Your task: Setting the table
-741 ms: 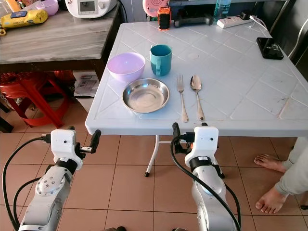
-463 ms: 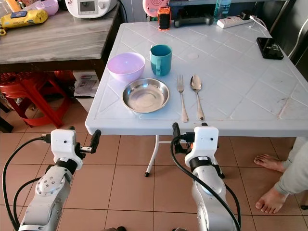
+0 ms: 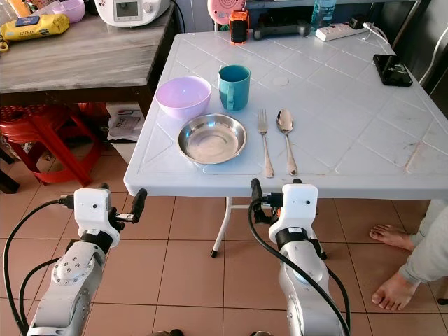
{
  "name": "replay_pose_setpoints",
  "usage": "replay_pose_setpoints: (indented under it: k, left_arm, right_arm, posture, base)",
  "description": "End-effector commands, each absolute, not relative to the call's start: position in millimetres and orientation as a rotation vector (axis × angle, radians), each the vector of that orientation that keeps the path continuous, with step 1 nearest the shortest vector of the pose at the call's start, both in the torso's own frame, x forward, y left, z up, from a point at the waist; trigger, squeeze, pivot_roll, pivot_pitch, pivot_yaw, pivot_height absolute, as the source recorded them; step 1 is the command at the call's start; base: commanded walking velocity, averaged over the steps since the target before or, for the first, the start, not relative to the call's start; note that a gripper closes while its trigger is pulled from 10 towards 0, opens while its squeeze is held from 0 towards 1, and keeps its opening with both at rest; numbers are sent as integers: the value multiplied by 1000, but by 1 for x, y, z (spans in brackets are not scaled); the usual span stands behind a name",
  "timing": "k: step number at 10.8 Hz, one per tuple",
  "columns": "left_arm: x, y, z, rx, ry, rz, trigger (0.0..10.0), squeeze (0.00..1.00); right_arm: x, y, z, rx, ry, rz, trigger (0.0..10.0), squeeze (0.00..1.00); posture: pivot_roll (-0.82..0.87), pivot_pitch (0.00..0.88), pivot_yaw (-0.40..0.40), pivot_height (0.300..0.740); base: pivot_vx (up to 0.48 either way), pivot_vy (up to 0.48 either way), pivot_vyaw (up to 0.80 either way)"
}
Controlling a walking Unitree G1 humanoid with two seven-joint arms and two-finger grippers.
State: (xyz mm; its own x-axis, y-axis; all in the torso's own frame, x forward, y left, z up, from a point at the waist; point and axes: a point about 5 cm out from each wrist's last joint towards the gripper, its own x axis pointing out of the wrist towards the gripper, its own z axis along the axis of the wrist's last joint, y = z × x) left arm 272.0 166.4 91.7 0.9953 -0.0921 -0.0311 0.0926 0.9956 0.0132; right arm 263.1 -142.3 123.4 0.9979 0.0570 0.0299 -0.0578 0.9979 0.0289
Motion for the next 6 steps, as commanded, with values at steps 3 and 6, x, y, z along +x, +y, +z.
replay_pose_setpoints:
  k: [3,6]
  left_arm:
    - [274,166,100,-2,-8,-83,10000,0]
    - [270,166,97,4,6,-94,10000,0]
  right_arm:
    - [250,-169,114,57,47,15,10000,0]
    - [245,-162,109,55,71,36,10000,0]
  posture:
    - [-33,78,44,740]
    - [-32,96,56,740]
  base:
    - [0,0,0]
    - [0,0,0]
